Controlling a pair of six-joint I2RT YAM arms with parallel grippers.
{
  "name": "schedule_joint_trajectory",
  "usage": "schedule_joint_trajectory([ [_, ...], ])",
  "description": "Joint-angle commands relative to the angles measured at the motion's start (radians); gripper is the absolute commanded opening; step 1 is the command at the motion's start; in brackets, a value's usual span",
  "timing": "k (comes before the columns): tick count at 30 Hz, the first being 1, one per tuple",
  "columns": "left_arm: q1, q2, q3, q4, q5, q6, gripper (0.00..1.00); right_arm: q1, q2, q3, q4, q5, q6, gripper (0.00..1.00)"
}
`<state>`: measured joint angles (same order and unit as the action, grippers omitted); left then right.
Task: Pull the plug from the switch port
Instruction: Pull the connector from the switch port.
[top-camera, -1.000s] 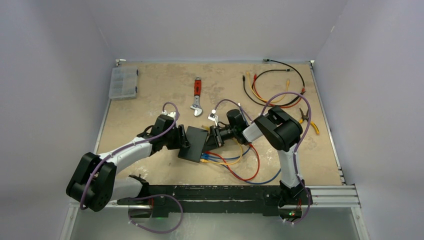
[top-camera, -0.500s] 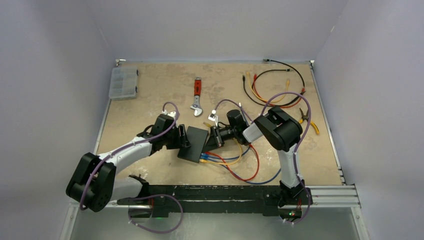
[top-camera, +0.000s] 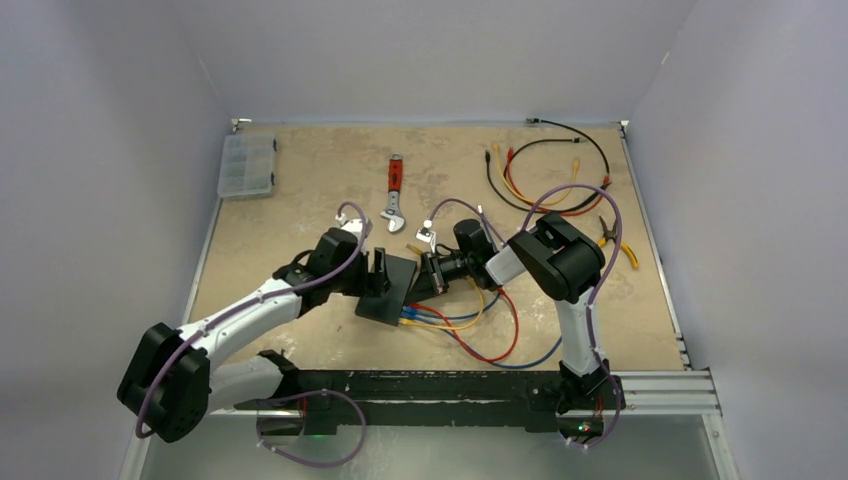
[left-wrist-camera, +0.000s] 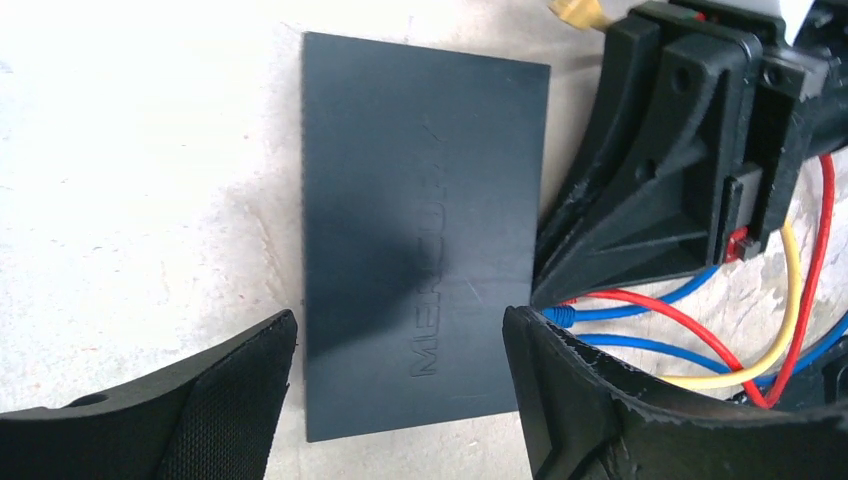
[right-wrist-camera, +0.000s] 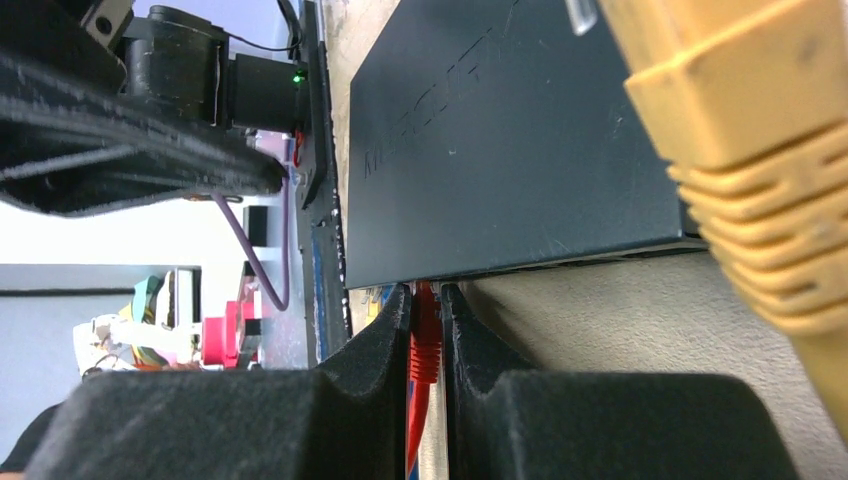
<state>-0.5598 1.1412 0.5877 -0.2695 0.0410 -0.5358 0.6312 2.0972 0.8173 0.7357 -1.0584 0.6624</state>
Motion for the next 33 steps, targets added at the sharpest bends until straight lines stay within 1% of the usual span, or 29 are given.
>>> schedule_joint_trajectory([
  [1,-0.074,-0.008,0.041,0.015,-0.037,0.033,0.76,0.011,0.064,-0.018,-0.067,0.057,-0.046,0.0],
  [5,-0.172,0.044,0.072,-0.016,-0.144,0.042,0.77,0.011,0.064,-0.018,-0.065,0.058,-0.046,0.0],
  [7,-0.223,0.077,0.092,-0.034,-0.195,0.043,0.8,0.011,0.063,-0.018,-0.066,0.058,-0.047,0.0],
  [13,-0.339,0.163,0.136,-0.088,-0.332,0.046,0.79,0.011,0.064,-0.021,-0.067,0.058,-0.047,0.0],
  [18,-0.414,0.248,0.169,-0.157,-0.45,0.031,0.71,0.011,0.062,-0.022,-0.069,0.057,-0.049,0.0],
  [22,-0.45,0.314,0.197,-0.219,-0.543,0.007,0.68,0.011,0.056,-0.021,-0.079,0.054,-0.054,0.0],
  [28,-0.462,0.346,0.208,-0.265,-0.621,-0.043,0.6,0.011,0.045,-0.02,-0.118,0.054,-0.081,0.0],
  [33,-0.462,0.347,0.209,-0.286,-0.654,-0.07,0.51,0.007,0.027,-0.024,-0.148,0.057,-0.109,0.0],
])
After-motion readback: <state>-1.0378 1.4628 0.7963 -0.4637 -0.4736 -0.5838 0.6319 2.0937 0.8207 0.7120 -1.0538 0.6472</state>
